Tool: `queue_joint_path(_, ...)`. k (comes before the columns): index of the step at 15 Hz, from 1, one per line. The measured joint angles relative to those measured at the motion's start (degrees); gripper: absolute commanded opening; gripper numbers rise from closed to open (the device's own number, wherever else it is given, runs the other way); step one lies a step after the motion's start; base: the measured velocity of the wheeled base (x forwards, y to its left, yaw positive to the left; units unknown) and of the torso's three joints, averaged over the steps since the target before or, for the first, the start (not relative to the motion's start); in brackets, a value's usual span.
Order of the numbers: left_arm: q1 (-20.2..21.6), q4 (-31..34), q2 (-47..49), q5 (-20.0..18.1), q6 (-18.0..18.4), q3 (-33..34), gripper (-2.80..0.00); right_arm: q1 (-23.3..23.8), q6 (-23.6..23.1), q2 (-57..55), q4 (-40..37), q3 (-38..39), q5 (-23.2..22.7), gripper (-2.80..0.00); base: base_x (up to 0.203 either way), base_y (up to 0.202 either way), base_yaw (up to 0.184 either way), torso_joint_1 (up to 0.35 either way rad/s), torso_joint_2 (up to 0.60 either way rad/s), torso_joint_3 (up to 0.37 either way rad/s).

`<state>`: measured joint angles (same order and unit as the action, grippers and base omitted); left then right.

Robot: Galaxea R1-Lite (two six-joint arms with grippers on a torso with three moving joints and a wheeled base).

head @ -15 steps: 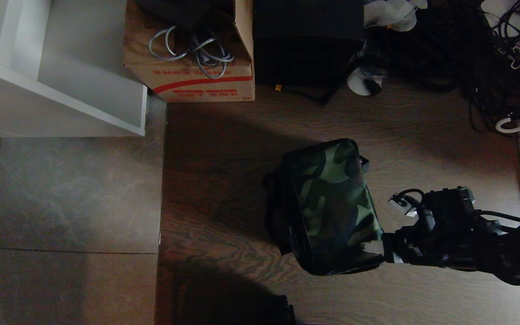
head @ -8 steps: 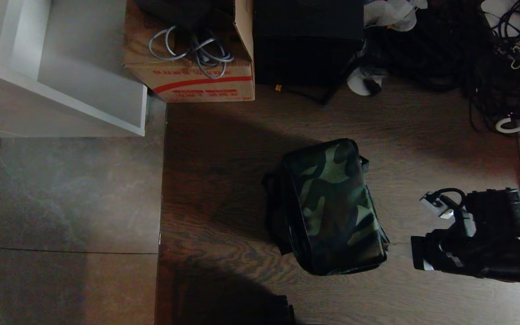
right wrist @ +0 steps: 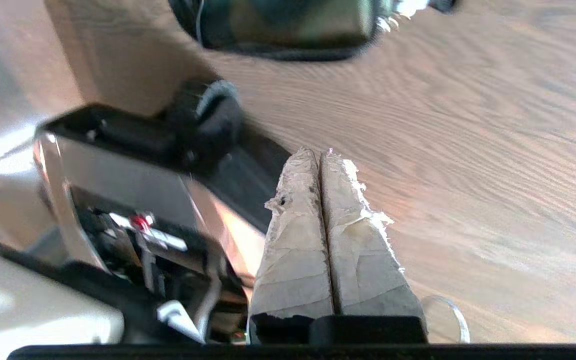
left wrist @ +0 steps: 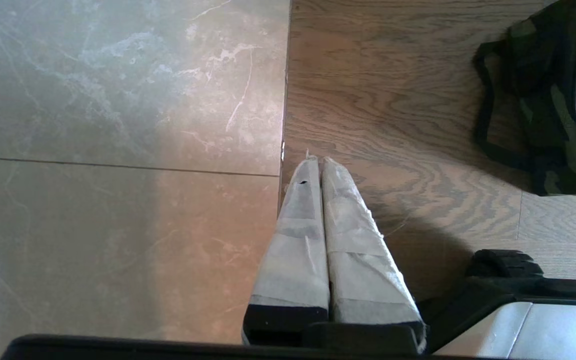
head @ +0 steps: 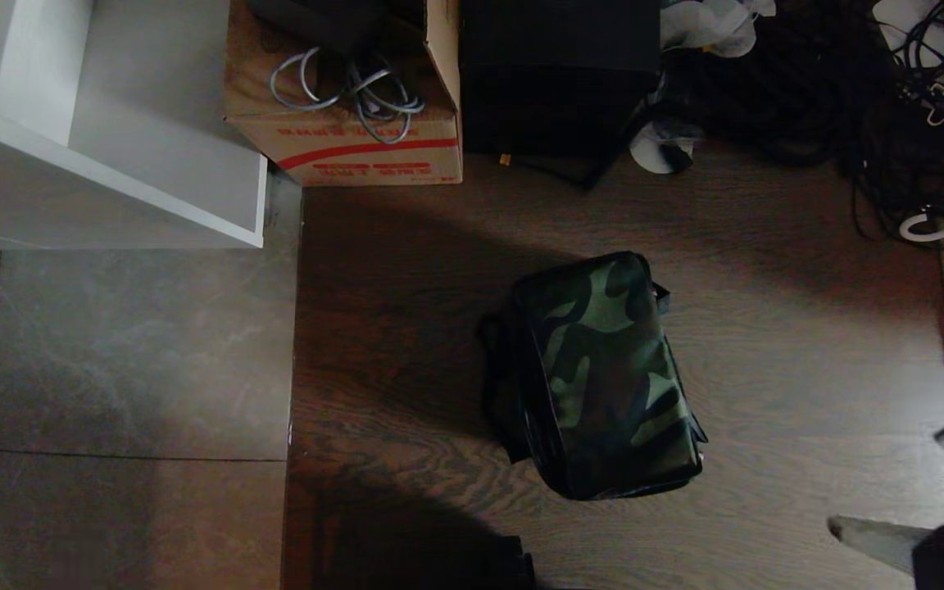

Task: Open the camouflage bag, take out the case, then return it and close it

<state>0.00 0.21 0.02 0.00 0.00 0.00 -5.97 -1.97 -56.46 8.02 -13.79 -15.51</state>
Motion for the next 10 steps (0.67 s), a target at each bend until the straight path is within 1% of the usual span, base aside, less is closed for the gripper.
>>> queue_joint_path(3, 0.0, 0.0, 0.0, 0.0, 0.0, 0.0, -2.80, 0.4, -1.0, 20.7, -15.2, 1.0, 2.4, -2.80, 0.000, 0.000, 0.000, 0.000, 0.00, 0.000)
queue_joint_path(4, 0.0, 0.0, 0.0, 0.0, 0.0, 0.0, -2.80, 0.6, -1.2, 26.5, -19.3, 1.3, 3.8, -2.80, 0.000, 0.000, 0.000, 0.000, 0.00, 0.000)
queue_joint_path(5, 0.0, 0.0, 0.0, 0.0, 0.0, 0.0, -2.80, 0.8, -1.6, 30.9, -21.8, 2.3, 6.3, -2.80, 0.000, 0.000, 0.000, 0.000, 0.00, 0.000)
queue_joint_path(6, 0.0, 0.1, 0.0, 0.0, 0.0, 0.0, -2.80, 1.0, -2.0, 34.0, -21.8, 4.4, 8.7, -2.80, 0.000, 0.000, 0.000, 0.000, 0.00, 0.000)
queue_joint_path(7, 0.0, 0.0, 0.0, 0.0, 0.0, 0.0, -2.80, 1.1, -2.5, 36.1, -19.3, 7.0, 10.3, -2.80, 0.000, 0.000, 0.000, 0.000, 0.00, 0.000)
queue_joint_path(9, 0.0, 0.0, 0.0, 0.0, 0.0, 0.0, -2.80, 1.2, -2.3, 38.4, -11.6, 9.9, 11.3, -2.80, 0.000, 0.000, 0.000, 0.000, 0.00, 0.000)
queue_joint_path(10, 0.0, 0.0, 0.0, 0.0, 0.0, 0.0, -2.80, 1.2, -2.4, 39.0, -10.4, 10.5, 11.4, -2.80, 0.000, 0.000, 0.000, 0.000, 0.00, 0.000)
